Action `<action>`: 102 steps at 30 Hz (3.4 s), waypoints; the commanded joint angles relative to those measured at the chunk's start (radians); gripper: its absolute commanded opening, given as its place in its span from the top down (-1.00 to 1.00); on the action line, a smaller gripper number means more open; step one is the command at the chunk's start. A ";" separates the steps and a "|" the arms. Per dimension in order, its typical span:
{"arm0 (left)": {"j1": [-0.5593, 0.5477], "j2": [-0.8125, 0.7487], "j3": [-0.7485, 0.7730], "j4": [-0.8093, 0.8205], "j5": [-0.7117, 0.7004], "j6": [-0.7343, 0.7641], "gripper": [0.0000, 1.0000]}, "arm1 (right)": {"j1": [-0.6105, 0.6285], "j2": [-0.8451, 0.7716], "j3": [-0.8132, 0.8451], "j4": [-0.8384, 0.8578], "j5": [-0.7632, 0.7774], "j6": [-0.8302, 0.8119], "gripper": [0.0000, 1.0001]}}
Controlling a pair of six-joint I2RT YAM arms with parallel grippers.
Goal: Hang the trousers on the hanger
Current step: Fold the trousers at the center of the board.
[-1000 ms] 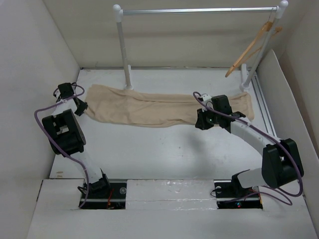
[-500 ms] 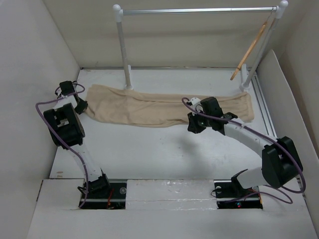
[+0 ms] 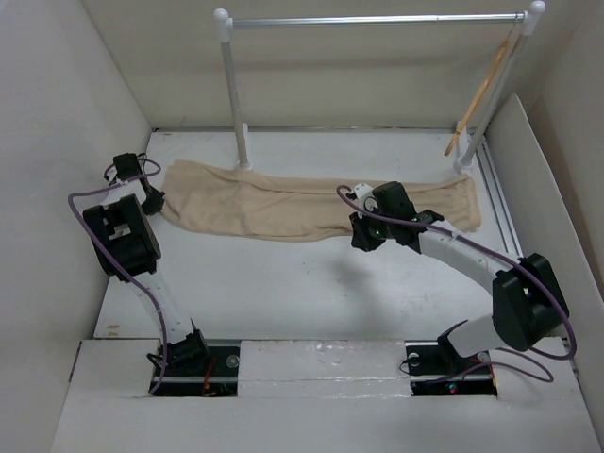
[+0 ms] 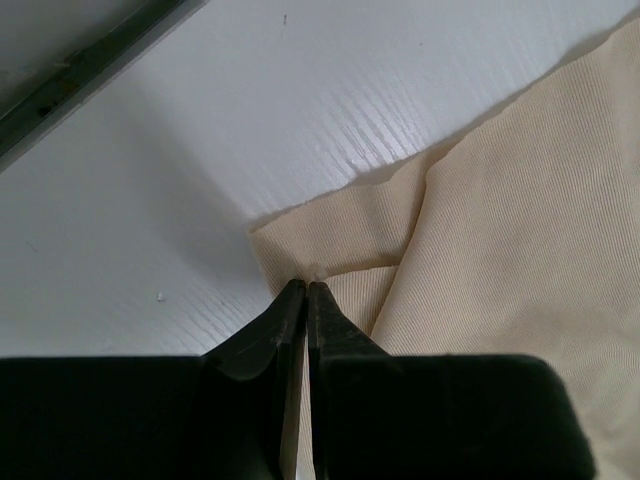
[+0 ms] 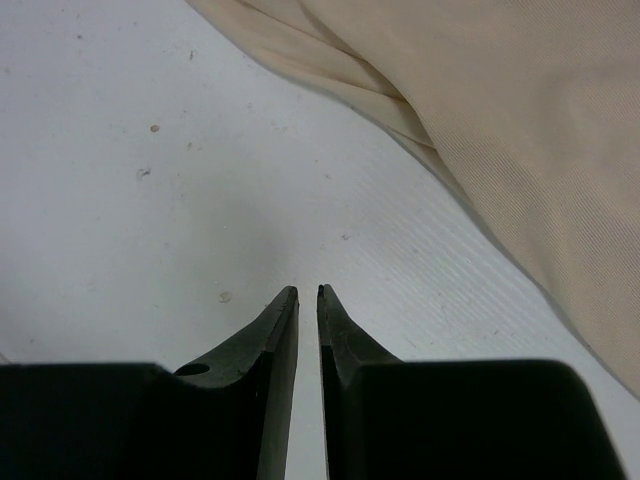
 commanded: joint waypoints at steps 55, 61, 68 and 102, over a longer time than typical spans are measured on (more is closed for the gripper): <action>-0.020 -0.052 -0.068 -0.026 -0.137 -0.074 1.00 | -0.624 -0.131 -0.269 0.166 -0.188 0.245 -0.70; -0.020 -0.059 -0.068 -0.021 -0.135 -0.059 1.00 | -0.880 -0.191 -0.355 0.206 -0.051 0.326 -0.73; -0.020 -0.052 -0.069 -0.021 -0.137 -0.048 1.00 | -0.996 0.077 -0.260 0.362 0.013 0.394 -0.54; 0.019 -0.301 -0.313 -0.165 -0.443 -0.031 1.00 | -1.364 -0.218 -0.326 -0.019 0.004 0.105 1.00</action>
